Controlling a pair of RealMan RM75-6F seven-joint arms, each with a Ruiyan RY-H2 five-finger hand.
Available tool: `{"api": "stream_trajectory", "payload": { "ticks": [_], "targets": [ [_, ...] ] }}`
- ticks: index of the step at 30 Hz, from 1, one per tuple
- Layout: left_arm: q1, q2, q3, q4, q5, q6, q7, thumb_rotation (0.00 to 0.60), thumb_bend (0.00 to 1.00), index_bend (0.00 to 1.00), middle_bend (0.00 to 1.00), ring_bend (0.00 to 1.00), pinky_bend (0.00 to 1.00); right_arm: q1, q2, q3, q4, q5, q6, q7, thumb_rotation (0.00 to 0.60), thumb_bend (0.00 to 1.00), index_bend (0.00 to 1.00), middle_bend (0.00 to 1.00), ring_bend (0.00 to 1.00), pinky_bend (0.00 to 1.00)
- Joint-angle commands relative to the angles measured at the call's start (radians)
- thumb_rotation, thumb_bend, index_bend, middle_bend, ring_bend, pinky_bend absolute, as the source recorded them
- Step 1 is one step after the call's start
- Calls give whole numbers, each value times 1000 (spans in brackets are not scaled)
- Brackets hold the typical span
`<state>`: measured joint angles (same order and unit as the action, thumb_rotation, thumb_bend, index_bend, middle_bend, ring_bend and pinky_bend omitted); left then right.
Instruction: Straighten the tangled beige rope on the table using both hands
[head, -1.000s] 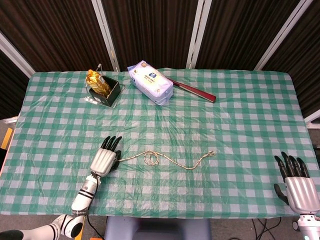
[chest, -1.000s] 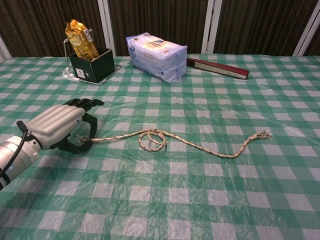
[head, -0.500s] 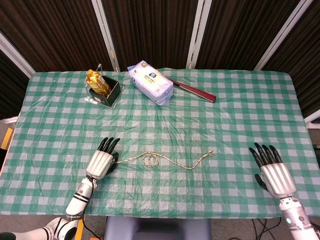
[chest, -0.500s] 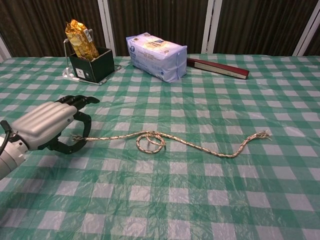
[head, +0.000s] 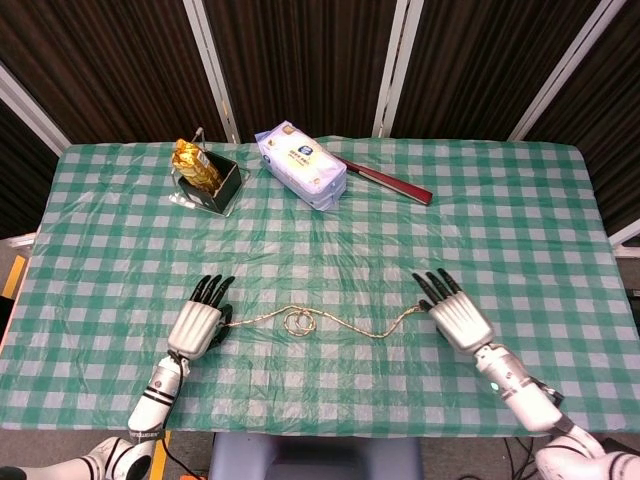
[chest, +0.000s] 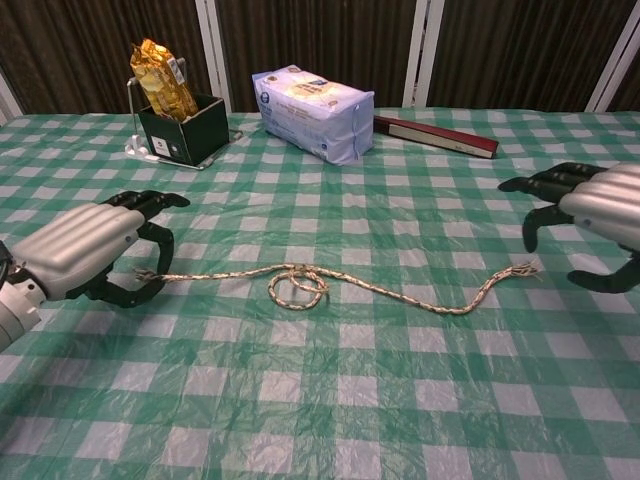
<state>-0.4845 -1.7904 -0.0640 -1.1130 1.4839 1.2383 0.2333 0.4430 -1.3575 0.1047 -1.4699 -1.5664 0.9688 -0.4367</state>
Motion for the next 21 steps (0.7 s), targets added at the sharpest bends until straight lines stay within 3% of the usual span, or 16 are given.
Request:
{"api": "stream_trajectory", "payload": {
  "ticks": [1,21],
  "targets": [
    [1,6,-5,-7,-4,3,5,600,414,649,72,0,90,53,-95,1,102,10,-14,-2,600,428,493,0,0,0],
    [-9,7,-17,8,-19,-18,-16,600,413,649,72,0,90,124,-250,-5,299,84,-30,72,600,428,608,0,0,0]
  ]
}}
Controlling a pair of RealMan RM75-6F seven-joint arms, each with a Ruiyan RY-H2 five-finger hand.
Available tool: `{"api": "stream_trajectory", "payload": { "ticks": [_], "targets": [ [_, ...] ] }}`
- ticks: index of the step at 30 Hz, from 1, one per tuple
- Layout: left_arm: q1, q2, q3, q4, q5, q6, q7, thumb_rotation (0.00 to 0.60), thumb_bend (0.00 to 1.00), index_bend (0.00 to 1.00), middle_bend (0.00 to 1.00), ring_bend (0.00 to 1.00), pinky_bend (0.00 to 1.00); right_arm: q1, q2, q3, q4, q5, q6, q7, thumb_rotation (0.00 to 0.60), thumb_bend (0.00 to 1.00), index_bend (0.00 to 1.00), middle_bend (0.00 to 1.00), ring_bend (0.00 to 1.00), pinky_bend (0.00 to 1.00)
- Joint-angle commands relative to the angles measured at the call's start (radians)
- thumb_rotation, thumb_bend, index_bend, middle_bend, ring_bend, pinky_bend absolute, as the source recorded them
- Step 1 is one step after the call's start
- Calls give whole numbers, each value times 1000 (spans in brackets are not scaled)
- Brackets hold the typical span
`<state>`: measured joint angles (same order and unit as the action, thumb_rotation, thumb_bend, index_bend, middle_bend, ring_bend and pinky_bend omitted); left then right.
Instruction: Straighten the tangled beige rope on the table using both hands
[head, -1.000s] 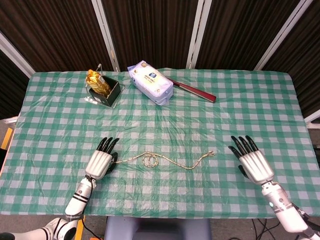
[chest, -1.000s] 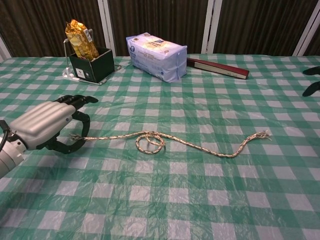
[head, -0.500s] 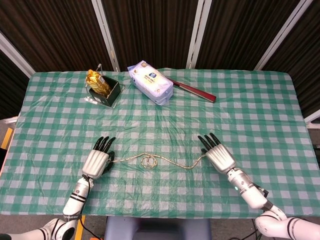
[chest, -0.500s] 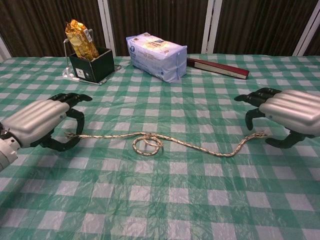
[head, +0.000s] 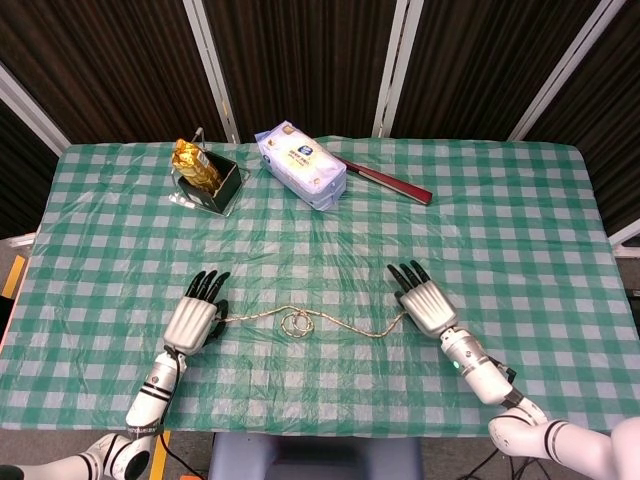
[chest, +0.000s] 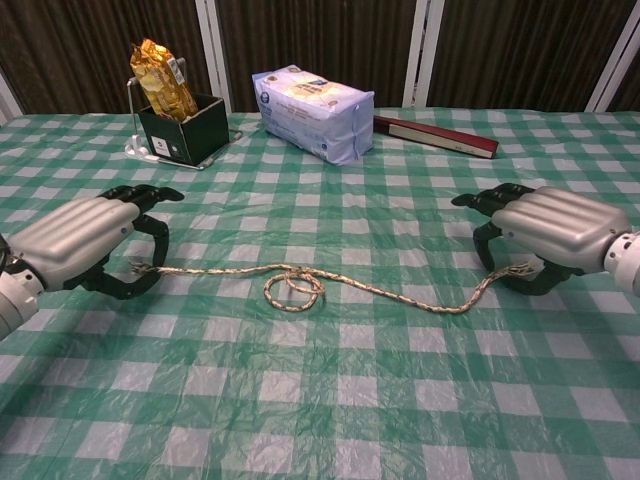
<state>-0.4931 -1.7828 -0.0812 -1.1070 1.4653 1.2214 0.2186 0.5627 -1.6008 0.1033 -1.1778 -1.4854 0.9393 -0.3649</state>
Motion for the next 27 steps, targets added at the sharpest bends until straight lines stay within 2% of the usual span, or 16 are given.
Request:
{"api": "stream_trajectory", "payload": {
  "ticks": [1,7,11,21,27],
  "targets": [
    [-2,-1,0,4,1,-1,-2,600,413,649,72,0,90,6,-10,-6,11,4,1,-2,600,429,616,0,0,0],
    [-3,0,1,7,2,-1,-5,600,413,649,73,0,89,7,-25,-2,16,38,12,-44,600,430,701,13,0,0],
    [-1,3,0,4,1,4,-8,600,413,649,72,0,89,6,-27,-1,8,60,17,-83,600,480,748,40,0,0],
    [3,13,-3,-9,1,15,-5,600,413,649,73,0,90,0,8,2,-27,90,42,-90,600,485,784,67,0,0],
    [7,28,-3,-27,9,34,2,600,413,649,73,0,89,-10,42,8,-58,105,72,-91,600,523,802,75,0,0]
  ]
}}
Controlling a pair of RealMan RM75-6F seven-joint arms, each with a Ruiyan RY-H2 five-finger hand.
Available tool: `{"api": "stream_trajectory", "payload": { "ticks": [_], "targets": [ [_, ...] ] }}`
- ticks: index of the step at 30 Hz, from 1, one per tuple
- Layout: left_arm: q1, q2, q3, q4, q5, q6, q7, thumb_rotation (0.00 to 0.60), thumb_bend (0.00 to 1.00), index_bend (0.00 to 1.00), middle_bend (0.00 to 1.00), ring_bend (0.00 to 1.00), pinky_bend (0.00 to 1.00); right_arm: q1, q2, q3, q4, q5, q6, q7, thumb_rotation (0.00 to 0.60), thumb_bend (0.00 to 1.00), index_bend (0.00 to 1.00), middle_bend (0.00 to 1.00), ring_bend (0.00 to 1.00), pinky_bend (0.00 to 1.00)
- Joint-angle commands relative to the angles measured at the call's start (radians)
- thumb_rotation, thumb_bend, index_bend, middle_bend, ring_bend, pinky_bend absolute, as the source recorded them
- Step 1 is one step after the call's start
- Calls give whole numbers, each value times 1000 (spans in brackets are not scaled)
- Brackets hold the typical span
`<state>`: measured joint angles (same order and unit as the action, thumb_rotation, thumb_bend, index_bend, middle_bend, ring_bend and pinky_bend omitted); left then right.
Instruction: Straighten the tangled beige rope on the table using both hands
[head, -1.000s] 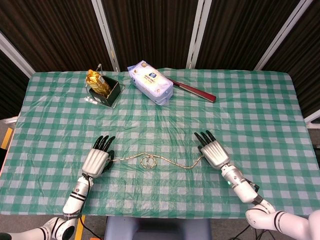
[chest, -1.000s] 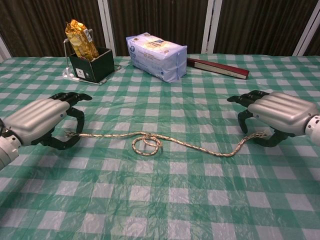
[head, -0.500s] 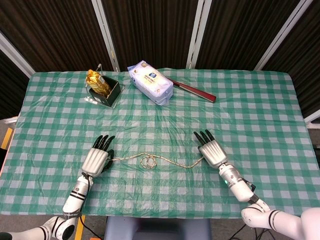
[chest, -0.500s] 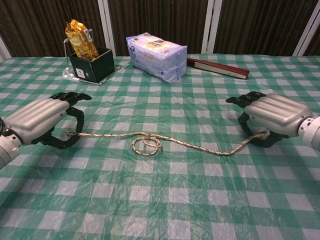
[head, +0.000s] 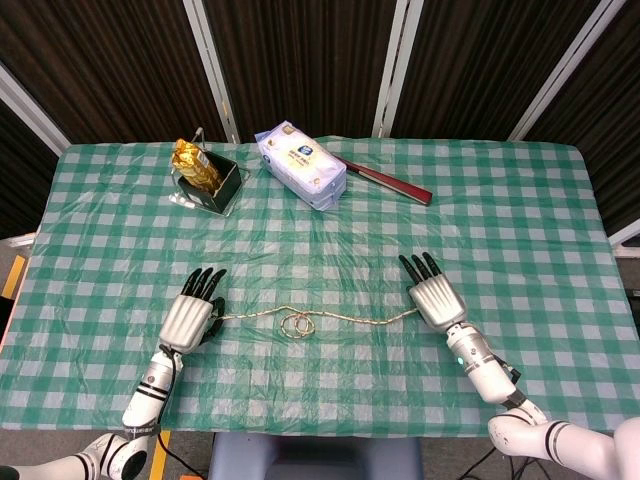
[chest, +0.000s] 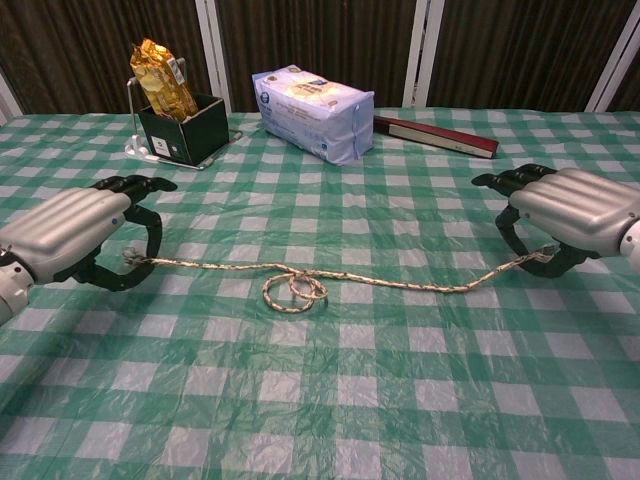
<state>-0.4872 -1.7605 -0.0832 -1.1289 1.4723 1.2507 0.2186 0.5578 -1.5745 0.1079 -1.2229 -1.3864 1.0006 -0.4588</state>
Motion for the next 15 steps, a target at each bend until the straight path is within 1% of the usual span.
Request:
{"api": "stream_trajectory", "payload": {
  "ticks": [1,8,15],
  "targets": [
    [2,9,-2,-8,3,8,3,600,413,649,73,0,90,-7,24,5,-20,7,18,4,600,523,806,77,0,0],
    [5,45,-23,-14,-8,25,16,600,413,649,78,0,90,-43,108,10,-66,35,62,21,600,523,816,103,0,0],
    [15,92,-41,-18,-30,34,7,600,413,650,79,0,90,-89,178,8,-73,72,94,60,600,523,820,103,0,0]
  ]
}}
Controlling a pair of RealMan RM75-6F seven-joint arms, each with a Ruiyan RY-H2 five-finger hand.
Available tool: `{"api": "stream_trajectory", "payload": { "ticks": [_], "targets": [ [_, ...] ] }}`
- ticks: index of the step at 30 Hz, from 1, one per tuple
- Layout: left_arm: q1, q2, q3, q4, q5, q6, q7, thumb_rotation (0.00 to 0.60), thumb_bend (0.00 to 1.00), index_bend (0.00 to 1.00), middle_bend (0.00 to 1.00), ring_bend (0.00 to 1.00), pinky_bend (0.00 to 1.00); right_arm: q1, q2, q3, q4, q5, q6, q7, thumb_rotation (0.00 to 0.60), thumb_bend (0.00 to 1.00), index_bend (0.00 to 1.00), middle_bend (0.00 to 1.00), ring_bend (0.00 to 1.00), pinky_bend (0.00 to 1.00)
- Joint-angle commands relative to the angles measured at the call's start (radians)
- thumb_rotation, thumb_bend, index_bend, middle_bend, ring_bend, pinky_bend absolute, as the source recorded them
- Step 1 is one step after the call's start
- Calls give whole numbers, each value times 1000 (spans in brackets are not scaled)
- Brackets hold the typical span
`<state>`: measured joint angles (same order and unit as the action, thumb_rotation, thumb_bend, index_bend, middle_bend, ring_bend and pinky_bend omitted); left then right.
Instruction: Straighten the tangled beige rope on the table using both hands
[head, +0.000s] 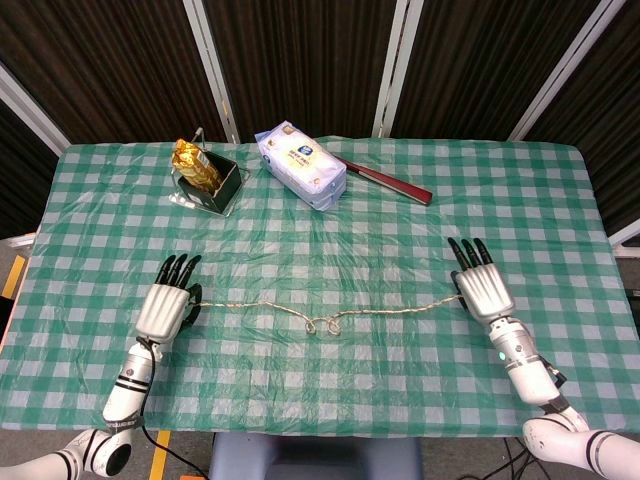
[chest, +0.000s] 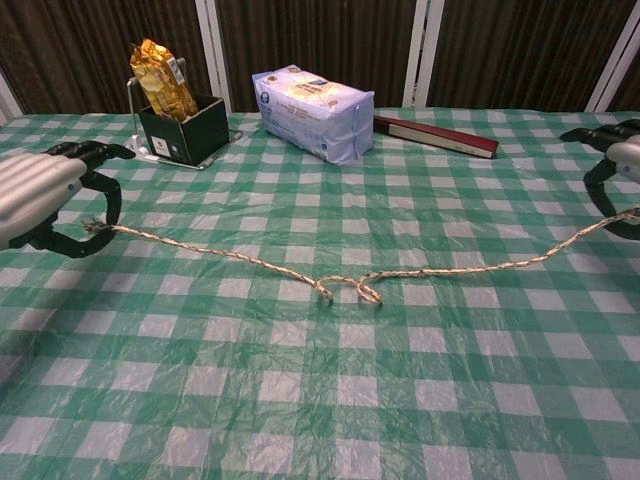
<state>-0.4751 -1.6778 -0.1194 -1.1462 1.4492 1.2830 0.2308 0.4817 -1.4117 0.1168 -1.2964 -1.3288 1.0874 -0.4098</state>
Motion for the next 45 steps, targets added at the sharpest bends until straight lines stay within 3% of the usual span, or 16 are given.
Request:
{"api": "stream_trajectory", "payload": {
  "ticks": [1,17,34,45],
  "targets": [
    [5,16,-8,0,-11,1,-9,600,413,650,79,0,90,-19,23,-1,5,23,8,15,600,523,820,103,0,0],
    [23,23,-8,81,-51,-25,-73,600,413,650,80,0,90,-91,66,-17,94,57,31,127,600,523,821,103,0,0],
    [19,20,-10,128,-73,-65,-102,600,413,651,79,0,90,-104,9,-29,233,61,-16,195,600,523,823,103,0,0],
    [10,-20,3,173,-71,-93,-118,600,414,645,93,0,99,-102,-19,-36,267,47,-31,204,600,523,823,103,0,0]
  ]
}}
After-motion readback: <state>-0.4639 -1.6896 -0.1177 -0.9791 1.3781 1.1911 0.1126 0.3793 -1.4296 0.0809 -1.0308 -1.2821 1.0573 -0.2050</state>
